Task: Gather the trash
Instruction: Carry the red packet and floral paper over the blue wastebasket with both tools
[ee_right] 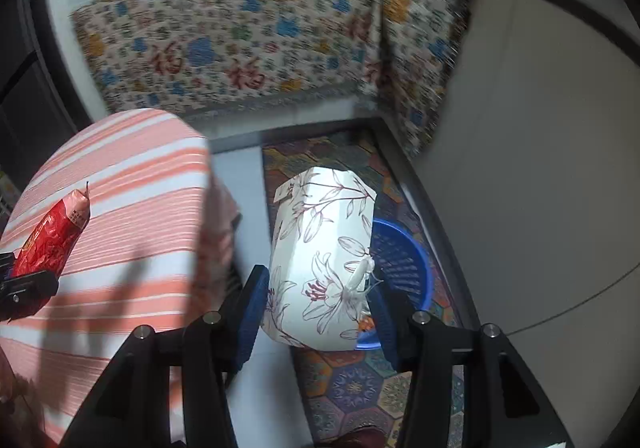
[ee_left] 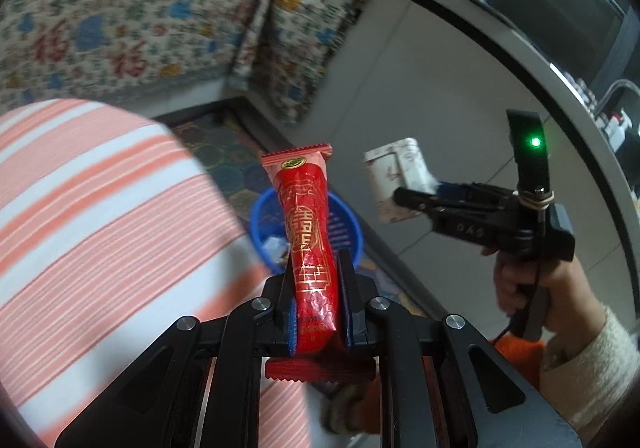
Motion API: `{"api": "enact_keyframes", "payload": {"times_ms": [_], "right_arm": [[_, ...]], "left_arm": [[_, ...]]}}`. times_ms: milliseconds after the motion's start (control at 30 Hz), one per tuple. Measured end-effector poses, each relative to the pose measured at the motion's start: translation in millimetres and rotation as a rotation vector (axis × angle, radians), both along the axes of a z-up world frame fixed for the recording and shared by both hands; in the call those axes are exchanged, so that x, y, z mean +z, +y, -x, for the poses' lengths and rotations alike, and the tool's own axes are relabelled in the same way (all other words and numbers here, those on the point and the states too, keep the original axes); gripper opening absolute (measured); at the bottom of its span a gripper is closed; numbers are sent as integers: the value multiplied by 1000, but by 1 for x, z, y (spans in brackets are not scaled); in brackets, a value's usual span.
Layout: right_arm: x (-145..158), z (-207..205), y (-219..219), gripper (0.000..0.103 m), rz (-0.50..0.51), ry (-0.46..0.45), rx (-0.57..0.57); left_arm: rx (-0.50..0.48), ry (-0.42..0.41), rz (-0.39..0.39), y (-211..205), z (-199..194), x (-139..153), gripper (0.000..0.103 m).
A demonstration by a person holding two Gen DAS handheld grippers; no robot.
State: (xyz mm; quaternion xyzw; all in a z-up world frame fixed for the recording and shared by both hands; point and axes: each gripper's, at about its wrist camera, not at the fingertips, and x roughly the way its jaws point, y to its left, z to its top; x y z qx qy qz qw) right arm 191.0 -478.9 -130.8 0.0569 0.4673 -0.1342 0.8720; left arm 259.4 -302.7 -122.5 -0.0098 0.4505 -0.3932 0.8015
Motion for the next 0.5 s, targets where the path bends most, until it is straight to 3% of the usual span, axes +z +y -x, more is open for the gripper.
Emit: {"api": "enact_keyframes", "payload": {"times_ms": [233,500], "right_arm": [[-36,-12,-65,51,-83,23,-82],[-79,-23,-114,51,-156,45,-142]], "left_arm": [[-59,25,-66,-115,-31,-47,15],[-52,45,-111,-156,-55,-88,16]]}}
